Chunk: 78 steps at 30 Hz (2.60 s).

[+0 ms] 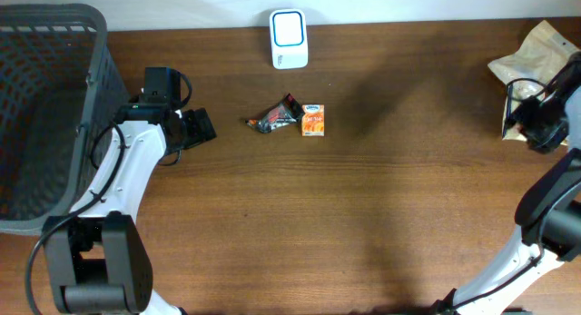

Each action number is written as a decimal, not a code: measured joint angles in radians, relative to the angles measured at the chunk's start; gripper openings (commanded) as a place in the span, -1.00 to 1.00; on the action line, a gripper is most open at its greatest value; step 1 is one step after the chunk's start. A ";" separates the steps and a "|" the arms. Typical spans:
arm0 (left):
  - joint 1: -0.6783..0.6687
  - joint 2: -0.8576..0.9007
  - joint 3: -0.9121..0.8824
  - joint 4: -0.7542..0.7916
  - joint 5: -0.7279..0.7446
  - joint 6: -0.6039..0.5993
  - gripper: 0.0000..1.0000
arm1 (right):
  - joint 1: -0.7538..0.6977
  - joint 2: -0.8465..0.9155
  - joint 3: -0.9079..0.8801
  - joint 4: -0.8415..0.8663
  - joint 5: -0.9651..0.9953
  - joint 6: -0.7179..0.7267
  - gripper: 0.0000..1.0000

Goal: Scan the item barcode
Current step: 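Carry the beige pouch to the right side of the table, then reach the right gripper to the orange Kleenex pack and grasp it, then raise the Kleenex pack to the scanner window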

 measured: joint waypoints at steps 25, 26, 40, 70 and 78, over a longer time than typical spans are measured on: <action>0.000 0.000 0.000 0.000 0.000 0.000 0.98 | 0.266 -0.001 0.239 0.011 -0.478 -0.153 0.97; 0.000 0.000 0.000 0.000 0.000 0.000 0.98 | 0.357 -0.001 0.239 0.013 -0.475 -0.171 0.98; 0.000 0.000 0.000 0.000 0.000 0.000 0.98 | 0.784 0.229 0.236 0.032 -0.378 0.011 0.28; 0.000 0.000 0.000 0.000 0.000 0.000 0.98 | 0.573 0.235 0.083 0.249 -1.402 -0.112 -0.92; 0.000 0.000 0.000 0.000 0.000 0.000 0.98 | 0.573 0.235 0.083 0.249 -1.498 -0.118 -0.92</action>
